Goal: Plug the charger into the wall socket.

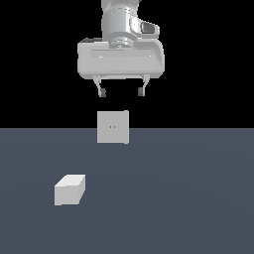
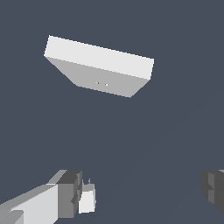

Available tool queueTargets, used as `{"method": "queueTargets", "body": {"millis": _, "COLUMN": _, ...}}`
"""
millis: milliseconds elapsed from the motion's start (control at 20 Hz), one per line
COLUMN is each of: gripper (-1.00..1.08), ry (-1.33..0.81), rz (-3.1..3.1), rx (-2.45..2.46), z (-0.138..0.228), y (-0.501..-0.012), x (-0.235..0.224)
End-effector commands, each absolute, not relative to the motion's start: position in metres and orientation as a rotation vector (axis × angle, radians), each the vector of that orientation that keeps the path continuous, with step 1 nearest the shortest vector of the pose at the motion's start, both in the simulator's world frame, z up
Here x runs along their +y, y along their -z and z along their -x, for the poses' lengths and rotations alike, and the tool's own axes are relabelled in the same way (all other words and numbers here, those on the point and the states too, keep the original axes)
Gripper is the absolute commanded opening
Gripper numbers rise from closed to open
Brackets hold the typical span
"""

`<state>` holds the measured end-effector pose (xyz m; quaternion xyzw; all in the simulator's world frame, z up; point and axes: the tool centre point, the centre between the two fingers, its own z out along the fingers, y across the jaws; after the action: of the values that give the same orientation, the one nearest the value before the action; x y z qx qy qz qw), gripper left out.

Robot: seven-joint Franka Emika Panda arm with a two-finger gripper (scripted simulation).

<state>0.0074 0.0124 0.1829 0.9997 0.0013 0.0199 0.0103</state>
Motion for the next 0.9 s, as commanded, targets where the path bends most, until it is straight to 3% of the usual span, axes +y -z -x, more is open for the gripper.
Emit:
{"method": "queueTargets", "body": {"millis": 0, "gripper": 1.00, "ry": -0.062, "rz": -3.120, "rx": 0.004, "z": -0.007, "y": -0.183, "x": 0.012}}
{"method": "queueTargets", "body": {"millis": 450, "gripper": 1.00, "ry": -0.060, "rz": -3.123, "rx": 0.017, "z": 0.005, "y": -0.171, "x": 0.019}}
{"method": "queueTargets", "body": {"millis": 850, "gripper": 1.00, "ry": -0.053, "rz": -3.128, "rx": 0.054, "z": 0.041, "y": -0.137, "x": 0.039}}
